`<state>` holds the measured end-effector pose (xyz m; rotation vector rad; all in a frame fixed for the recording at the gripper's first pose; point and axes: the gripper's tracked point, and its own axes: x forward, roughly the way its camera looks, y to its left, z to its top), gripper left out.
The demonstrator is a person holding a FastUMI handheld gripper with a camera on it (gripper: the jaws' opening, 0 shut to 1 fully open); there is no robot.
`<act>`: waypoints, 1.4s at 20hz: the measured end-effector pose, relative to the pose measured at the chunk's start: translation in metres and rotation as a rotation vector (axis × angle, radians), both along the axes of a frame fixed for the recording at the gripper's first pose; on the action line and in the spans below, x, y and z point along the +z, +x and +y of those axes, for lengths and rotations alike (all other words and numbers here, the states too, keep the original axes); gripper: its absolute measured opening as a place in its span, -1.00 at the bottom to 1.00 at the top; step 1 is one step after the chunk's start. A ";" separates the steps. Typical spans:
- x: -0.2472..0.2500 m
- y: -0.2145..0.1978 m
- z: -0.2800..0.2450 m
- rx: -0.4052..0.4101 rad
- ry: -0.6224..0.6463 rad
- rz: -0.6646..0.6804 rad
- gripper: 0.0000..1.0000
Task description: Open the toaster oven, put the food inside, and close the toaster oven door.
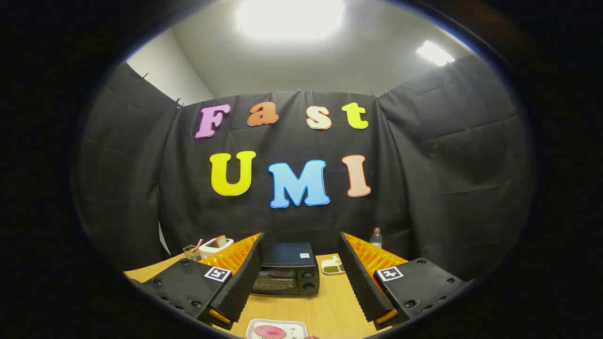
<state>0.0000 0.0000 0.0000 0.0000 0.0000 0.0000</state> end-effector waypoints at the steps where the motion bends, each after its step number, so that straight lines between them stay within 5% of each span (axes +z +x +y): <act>1: 0.000 0.001 0.002 0.004 0.003 0.001 0.93; 20: 0.000 0.022 0.025 0.097 0.014 -0.012 0.96; 28: -0.026 0.063 0.060 0.140 0.079 0.018 0.96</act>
